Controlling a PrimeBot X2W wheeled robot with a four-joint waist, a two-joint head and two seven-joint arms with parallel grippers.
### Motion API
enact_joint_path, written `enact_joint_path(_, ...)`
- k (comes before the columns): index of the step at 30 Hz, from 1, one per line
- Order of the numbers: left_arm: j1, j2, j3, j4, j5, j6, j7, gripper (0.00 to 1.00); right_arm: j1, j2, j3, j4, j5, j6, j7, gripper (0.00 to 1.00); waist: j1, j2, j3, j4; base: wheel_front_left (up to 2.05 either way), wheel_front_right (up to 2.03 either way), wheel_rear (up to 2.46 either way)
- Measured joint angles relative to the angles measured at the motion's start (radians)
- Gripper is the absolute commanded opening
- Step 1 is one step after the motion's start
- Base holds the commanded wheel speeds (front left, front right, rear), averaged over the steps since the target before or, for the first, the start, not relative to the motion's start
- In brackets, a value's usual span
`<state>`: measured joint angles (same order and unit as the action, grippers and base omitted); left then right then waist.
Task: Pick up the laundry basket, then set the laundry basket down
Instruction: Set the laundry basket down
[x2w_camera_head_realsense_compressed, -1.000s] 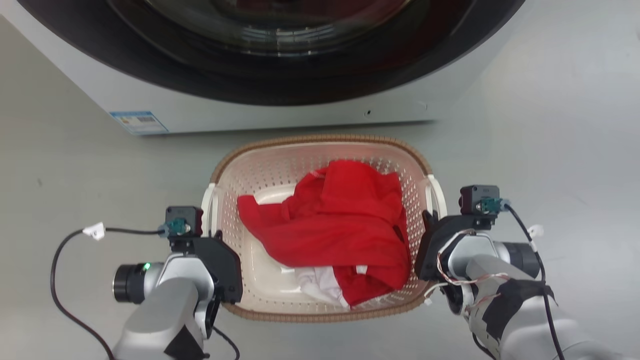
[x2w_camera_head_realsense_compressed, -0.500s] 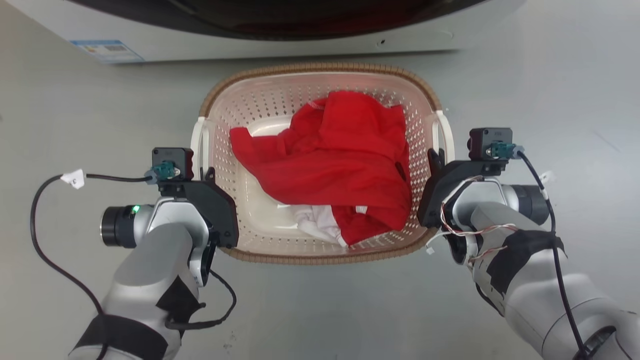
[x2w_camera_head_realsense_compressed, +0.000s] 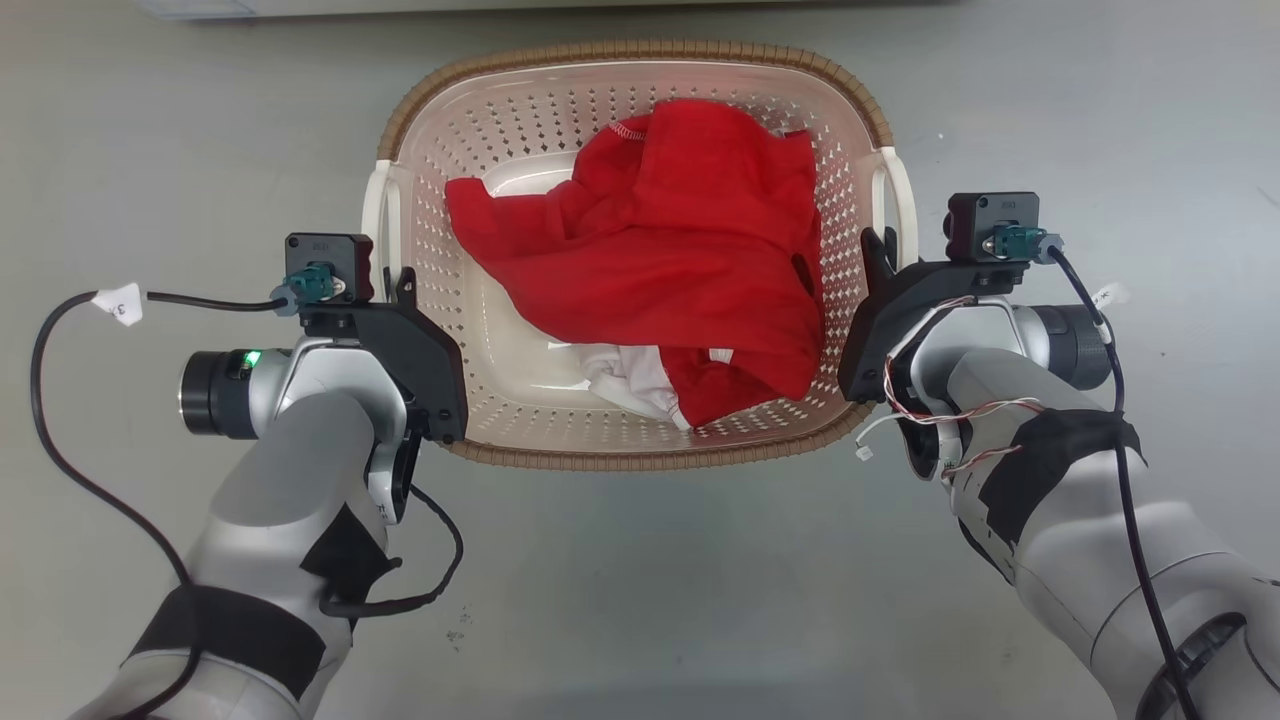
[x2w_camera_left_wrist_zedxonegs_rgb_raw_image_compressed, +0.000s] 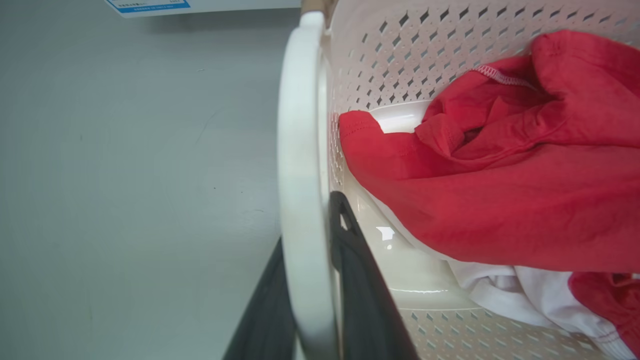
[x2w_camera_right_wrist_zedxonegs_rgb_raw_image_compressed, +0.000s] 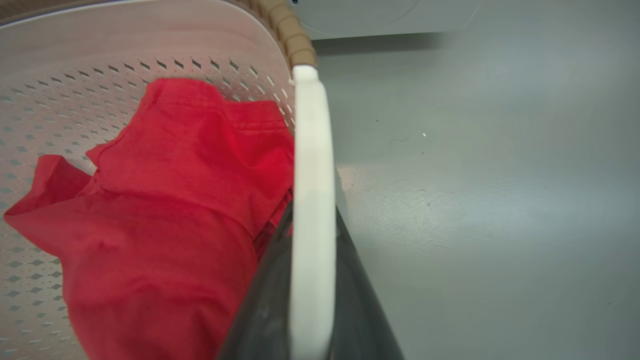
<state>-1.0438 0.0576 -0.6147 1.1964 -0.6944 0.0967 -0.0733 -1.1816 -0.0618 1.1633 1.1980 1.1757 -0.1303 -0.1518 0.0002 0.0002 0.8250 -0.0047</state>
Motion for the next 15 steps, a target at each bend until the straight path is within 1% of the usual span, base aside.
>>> enact_joint_path(15,-0.044,0.009,0.002,0.015,0.002,0.001,-0.016,0.0,-0.04,-0.005,0.018,-0.029,-0.009,0.0,-0.008,0.0,-0.0001,-0.0001,0.065,0.011,0.0,0.0,0.0)
